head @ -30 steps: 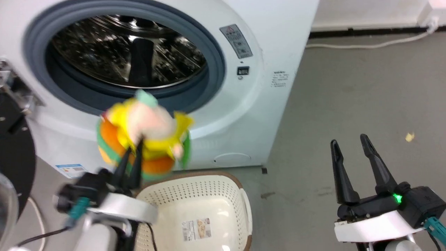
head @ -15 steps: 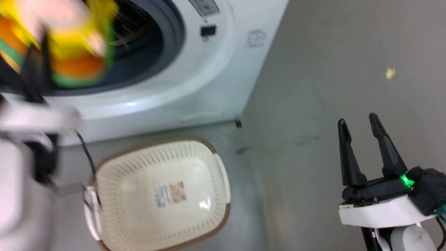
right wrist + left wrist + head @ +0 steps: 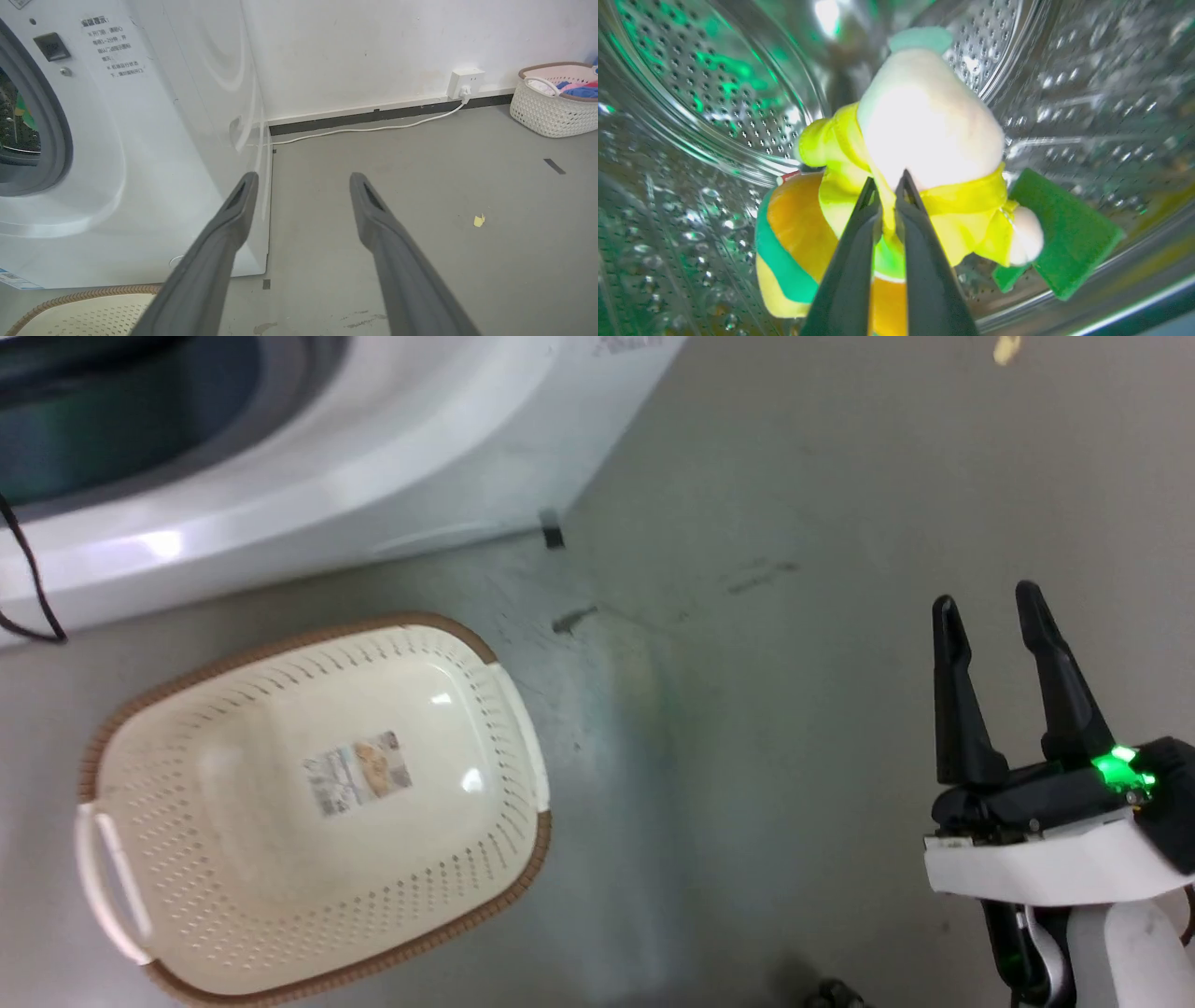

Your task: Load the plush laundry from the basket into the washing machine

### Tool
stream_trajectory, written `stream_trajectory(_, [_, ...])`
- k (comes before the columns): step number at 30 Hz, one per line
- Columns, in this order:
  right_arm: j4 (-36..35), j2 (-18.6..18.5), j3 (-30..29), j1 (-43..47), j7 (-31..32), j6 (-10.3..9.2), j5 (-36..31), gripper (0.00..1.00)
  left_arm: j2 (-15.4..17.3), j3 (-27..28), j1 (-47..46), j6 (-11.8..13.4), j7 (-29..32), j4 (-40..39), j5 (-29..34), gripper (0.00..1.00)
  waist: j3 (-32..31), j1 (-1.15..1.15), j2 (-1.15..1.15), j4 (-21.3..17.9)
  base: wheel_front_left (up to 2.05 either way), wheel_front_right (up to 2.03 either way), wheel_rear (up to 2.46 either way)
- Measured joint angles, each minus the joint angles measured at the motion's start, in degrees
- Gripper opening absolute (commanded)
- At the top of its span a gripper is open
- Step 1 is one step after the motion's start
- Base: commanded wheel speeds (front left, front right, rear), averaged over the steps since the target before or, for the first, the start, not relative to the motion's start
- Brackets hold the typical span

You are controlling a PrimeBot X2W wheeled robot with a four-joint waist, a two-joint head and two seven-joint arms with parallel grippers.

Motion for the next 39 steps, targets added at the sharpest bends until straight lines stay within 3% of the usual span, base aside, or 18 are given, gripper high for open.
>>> stream_trajectory(3, [-0.1,0.01,1.2,-0.67,-0.01,0.0,1.07,1.0,1.55,-3.24,-5.91,-0.49,1.68,8.24,1.78,0.0,3.12,0.0,0.0,-1.58,0.0,0.0,0.0])
stream_trajectory(14, [-0.23,0.01,1.01,-2.3,-0.01,0.0,1.21,1.0,1.24,-7.46,-10.66,-1.09,-0.89,19.37,2.83,0.0,4.8,-0.01,0.0,-1.59,0.0,0.0,0.0])
stream_trajectory(15, [-0.23,0.01,0.93,-2.44,-0.01,0.0,1.15,1.0,1.14,-7.81,-10.64,-1.09,-1.6,20.13,2.83,0.75,4.54,-0.01,0.0,-1.37,0.0,0.0,0.0])
stream_trajectory(16, [-0.24,0.01,0.81,-2.52,-0.01,0.0,0.99,1.0,0.98,-8.06,-10.61,-1.12,-2.41,20.87,2.83,1.0,4.19,-0.01,0.0,-1.14,0.0,0.0,0.0])
stream_trajectory(23, [-0.63,0.01,-0.12,-2.66,-0.01,0.0,-1.33,1.0,-0.88,-8.87,-9.14,-1.18,-8.39,25.1,1.9,1.0,0.56,-0.01,0.0,0.91,0.0,0.0,0.0])
stream_trajectory(30, [-0.29,0.01,-0.96,-1.68,-0.01,0.0,-4.38,1.0,-5.35,-9.42,-1.07,-1.23,-14.99,26.57,-1.35,1.0,-6.93,-0.02,0.0,3.13,0.0,0.0,0.0])
stream_trajectory(35, [0.31,0.0,-1.08,0.54,0.0,0.0,-6.49,1.0,-9.23,-11.02,9.45,-1.24,-16.38,22.24,-3.09,1.0,-13.91,-0.03,0.0,5.05,0.0,0.0,0.0])
stream_trajectory(39, [0.93,0.0,-0.56,2.59,-0.01,0.0,-7.61,1.0,-11.41,-10.24,18.75,-0.58,-16.79,13.72,-4.66,1.0,-19.75,-0.03,0.0,6.95,0.0,0.0,0.0])
